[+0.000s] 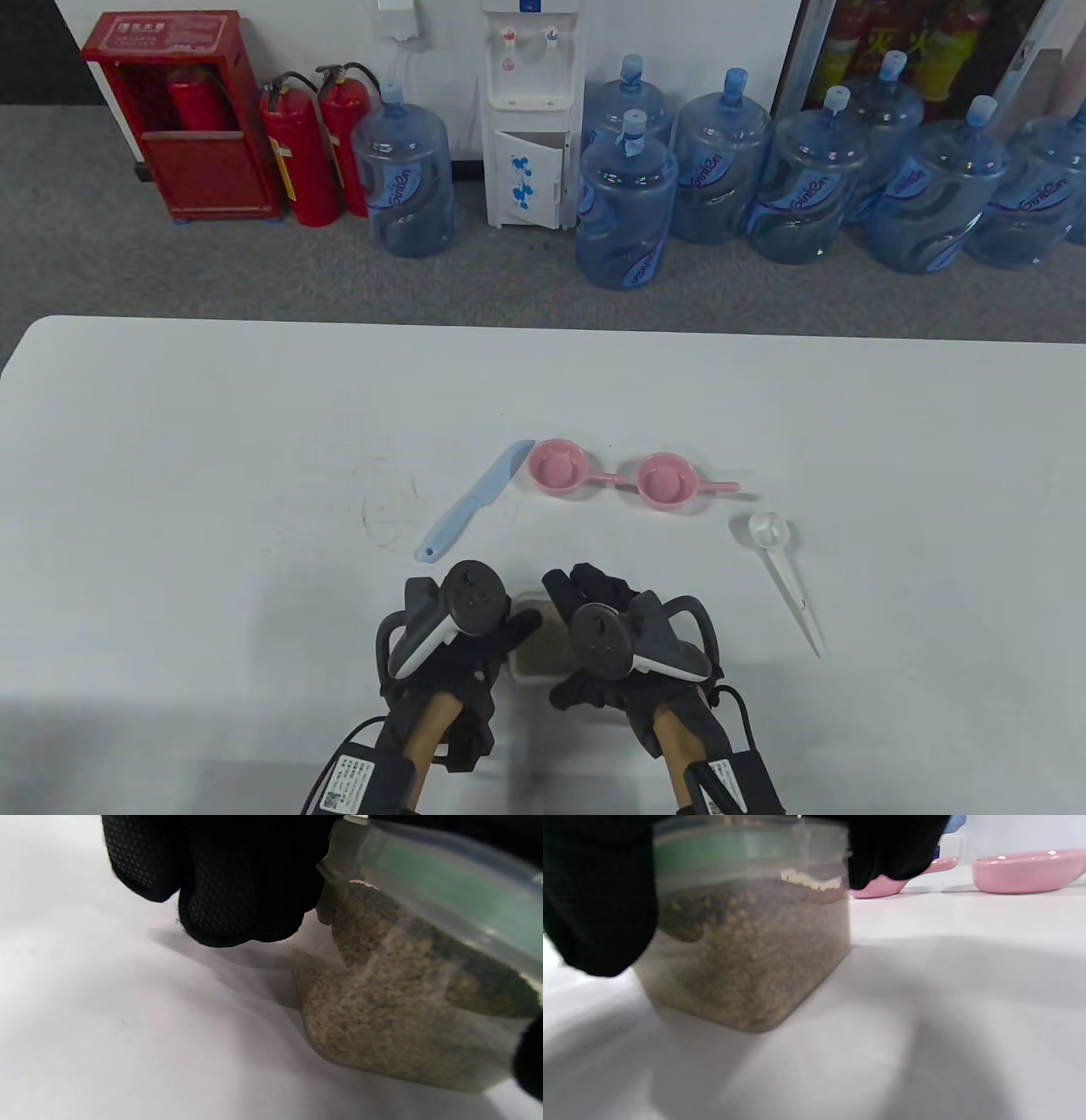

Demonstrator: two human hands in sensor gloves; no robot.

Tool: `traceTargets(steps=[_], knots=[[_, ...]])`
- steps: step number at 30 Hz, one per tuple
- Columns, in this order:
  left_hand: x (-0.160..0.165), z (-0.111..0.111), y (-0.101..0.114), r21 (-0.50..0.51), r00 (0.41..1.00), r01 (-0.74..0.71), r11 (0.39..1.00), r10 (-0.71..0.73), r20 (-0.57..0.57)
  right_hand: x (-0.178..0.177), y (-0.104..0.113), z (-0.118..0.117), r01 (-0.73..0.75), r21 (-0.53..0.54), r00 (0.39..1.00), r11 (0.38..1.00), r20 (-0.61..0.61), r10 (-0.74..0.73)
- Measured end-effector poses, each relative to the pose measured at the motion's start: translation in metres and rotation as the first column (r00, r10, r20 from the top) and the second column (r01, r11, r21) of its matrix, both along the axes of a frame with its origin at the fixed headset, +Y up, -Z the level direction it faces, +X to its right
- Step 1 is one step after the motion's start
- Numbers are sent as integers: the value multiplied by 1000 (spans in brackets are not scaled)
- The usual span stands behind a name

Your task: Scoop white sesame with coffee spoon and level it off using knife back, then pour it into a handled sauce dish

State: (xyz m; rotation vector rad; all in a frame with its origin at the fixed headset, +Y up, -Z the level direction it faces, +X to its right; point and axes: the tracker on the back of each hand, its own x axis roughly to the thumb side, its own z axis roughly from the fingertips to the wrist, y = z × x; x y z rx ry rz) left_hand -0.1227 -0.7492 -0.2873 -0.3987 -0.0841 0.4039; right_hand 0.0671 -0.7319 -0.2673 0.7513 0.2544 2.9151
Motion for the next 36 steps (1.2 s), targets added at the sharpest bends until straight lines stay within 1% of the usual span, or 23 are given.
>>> traceTargets(steps=[3,7,12,18,21,24,26,27,28,30,32,34,36], knots=[[-2,-3,-1,-42,999,-30,999,29,-17,0,0,0,4,-6,1000,1000,1,-4],[-2,-5,-5,-87,999,-26,996,24,-22,1,0,0,6,-13,1000,1000,5,-6],[-7,-9,-13,-206,994,-113,972,110,-29,1,0,0,5,-14,1000,1000,10,-5],[-8,-7,-15,-217,991,-130,967,121,-55,2,-1,0,11,-22,1000,1000,15,-11],[-12,-8,-20,-263,975,-219,940,198,-104,2,-1,-1,14,-25,1000,1000,18,-13],[-15,-8,-23,-271,964,-261,926,233,-130,2,-1,-1,15,-31,1000,999,19,-15],[-17,-5,-23,-243,944,-320,916,286,-165,2,-1,-1,19,-37,1000,999,20,-18],[-18,-4,-23,-211,923,-365,907,324,-207,2,-2,-2,20,-42,1000,999,20,-19],[-18,-3,-24,-213,916,-380,900,335,-220,2,-2,-2,21,-45,1000,999,20,-20],[-19,-4,-25,-231,916,-382,895,333,-224,3,-2,-2,23,-49,1000,999,22,-22],[-20,-5,-28,-274,908,-403,873,346,-235,3,-2,-2,27,-54,999,998,24,-25],[-21,-7,-29,-294,899,-424,857,358,-252,3,-2,-2,29,-57,999,998,26,-28],[-21,-2,-28,-245,884,-438,865,363,-296,3,-2,-3,30,-58,999,998,27,-29]])
